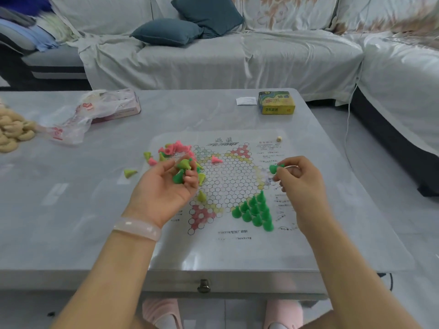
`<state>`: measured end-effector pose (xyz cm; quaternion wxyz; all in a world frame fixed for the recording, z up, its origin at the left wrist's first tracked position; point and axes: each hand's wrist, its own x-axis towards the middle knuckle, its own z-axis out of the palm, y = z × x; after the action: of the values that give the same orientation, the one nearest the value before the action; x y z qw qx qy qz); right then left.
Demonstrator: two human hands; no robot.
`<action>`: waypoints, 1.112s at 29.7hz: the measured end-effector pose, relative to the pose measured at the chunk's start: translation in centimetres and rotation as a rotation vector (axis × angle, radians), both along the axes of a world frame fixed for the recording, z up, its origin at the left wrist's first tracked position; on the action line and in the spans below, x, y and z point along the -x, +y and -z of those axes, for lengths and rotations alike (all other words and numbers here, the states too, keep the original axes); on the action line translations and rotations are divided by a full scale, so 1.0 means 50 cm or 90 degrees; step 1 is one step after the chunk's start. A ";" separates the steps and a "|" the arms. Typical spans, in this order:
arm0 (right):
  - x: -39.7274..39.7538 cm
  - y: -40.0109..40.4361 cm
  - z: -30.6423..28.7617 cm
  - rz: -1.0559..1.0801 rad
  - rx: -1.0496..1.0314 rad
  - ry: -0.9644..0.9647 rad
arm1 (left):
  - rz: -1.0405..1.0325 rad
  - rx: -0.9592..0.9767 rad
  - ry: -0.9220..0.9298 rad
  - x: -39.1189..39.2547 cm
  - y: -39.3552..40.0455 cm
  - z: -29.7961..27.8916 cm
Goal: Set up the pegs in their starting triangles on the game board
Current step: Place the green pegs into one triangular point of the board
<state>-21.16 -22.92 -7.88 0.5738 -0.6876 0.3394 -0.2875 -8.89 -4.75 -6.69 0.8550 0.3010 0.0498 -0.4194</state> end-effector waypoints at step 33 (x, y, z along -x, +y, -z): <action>-0.027 -0.016 0.048 -0.117 0.263 0.249 | -0.042 -0.125 -0.085 0.009 0.018 -0.022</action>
<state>-19.81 -23.71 -10.30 0.3695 -0.8598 0.3143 -0.1597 -9.36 -3.84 -5.60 0.8362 0.4088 0.0438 -0.3629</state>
